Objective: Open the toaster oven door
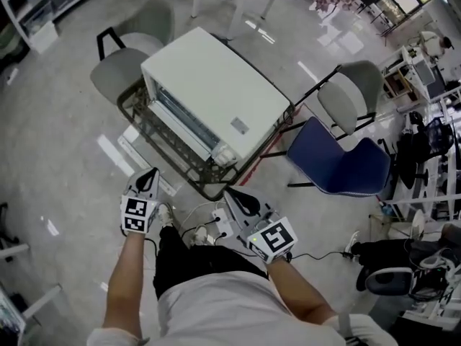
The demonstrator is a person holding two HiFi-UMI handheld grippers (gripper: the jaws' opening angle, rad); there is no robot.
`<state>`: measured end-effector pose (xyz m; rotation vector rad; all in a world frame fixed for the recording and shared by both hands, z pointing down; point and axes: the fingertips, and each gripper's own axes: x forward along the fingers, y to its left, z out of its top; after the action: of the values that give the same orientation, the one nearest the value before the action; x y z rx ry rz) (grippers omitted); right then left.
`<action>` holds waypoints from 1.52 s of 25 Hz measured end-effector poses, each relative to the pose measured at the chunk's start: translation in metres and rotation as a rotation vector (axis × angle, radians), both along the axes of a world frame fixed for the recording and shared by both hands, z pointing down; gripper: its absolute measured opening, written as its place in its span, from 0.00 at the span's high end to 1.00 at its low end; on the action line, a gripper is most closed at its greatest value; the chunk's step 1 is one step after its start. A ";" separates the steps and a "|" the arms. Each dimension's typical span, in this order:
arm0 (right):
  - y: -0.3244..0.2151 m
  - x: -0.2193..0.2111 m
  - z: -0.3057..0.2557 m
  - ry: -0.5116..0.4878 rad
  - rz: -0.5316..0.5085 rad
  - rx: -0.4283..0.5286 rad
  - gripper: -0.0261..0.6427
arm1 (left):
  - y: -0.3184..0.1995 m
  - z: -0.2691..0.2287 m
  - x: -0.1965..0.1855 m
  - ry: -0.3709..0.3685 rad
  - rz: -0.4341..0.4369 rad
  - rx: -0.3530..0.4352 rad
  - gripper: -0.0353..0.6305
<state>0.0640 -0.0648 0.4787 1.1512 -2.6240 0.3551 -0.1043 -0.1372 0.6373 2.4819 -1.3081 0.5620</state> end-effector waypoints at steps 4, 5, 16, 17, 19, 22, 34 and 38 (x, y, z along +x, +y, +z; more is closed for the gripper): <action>-0.017 0.002 -0.009 -0.006 0.004 0.031 0.93 | -0.011 -0.050 -0.004 -0.018 -0.027 0.098 0.92; -0.023 0.002 -0.014 -0.009 0.006 0.041 0.93 | -0.014 -0.065 -0.004 -0.020 -0.031 0.121 0.92; -0.064 0.012 -0.079 -0.052 0.063 0.187 0.93 | -0.035 -0.218 -0.015 0.052 -0.027 0.370 0.92; -0.067 0.016 -0.082 -0.053 0.073 0.197 0.93 | -0.036 -0.229 -0.017 0.063 -0.030 0.394 0.92; -0.072 0.024 -0.086 -0.052 0.096 0.212 0.93 | -0.038 -0.248 -0.023 0.084 -0.041 0.433 0.92; -0.076 0.038 -0.090 -0.052 0.134 0.219 0.93 | -0.037 -0.268 -0.037 0.091 -0.076 0.468 0.92; -0.060 0.077 -0.097 -0.087 0.325 0.224 0.93 | 0.008 -0.301 -0.088 0.128 -0.183 0.573 0.92; -0.060 0.083 -0.087 -0.091 0.364 0.205 0.93 | 0.004 -0.300 -0.089 0.117 -0.176 0.600 0.92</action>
<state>0.1473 -0.1245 0.3920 1.7259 -2.5657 0.2110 -0.1932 -0.1329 0.3376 2.7421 -1.8313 -0.0347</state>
